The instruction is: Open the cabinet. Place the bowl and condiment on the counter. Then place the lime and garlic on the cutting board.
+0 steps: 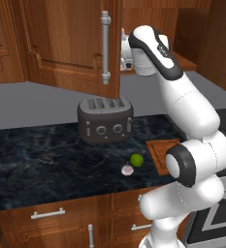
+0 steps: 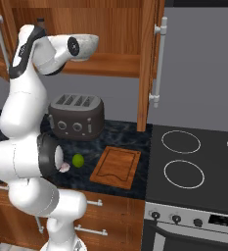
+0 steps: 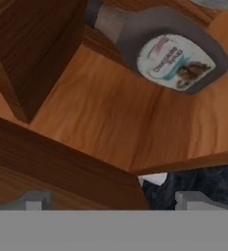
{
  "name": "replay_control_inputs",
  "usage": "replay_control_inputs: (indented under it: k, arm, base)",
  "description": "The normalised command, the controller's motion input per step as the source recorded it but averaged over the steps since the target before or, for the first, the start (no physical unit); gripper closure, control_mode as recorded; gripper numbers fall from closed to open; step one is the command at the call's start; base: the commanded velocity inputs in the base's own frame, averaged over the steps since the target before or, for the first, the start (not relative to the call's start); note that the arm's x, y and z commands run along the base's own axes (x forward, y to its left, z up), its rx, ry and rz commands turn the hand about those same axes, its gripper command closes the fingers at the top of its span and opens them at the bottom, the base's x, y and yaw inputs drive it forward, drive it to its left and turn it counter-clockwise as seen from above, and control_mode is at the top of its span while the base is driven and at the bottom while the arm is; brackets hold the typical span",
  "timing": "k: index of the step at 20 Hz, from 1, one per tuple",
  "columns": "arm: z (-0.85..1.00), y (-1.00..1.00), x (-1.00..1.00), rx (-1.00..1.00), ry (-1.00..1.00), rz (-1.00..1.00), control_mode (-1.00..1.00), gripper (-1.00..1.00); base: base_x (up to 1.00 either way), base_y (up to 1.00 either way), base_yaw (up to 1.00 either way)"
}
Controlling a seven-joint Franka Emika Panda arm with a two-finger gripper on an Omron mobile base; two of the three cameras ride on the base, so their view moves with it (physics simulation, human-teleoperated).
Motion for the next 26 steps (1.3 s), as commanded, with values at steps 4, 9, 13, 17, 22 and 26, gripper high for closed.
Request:
replay_control_inputs:
  k: [4, 9, 13, 17, 22, 26]
  arm:
    - [0.0, 0.44, -0.15, 0.0, 0.0, 0.11, -1.0, -1.0]
    - [0.0, 0.48, -0.4, 0.0, -0.04, 0.12, -1.0, -1.0]
    - [0.0, 0.44, -0.53, 0.0, -0.07, 0.15, -1.0, -1.0]
    - [0.0, 0.38, -0.53, 0.03, -0.06, 0.19, -1.0, -1.0]
    - [0.0, 0.49, -0.41, 0.01, -0.04, 0.14, -1.0, -1.0]
    - [0.0, 0.53, -0.31, 0.01, 0.0, 0.13, -1.0, -1.0]
  base:
    - [0.0, 0.0, 0.0]
    - [0.0, 0.0, 0.0]
    - [0.0, 0.0, 0.0]
    - [0.0, 0.0, 0.0]
    - [0.0, 0.0, 0.0]
    - [0.0, 0.0, 0.0]
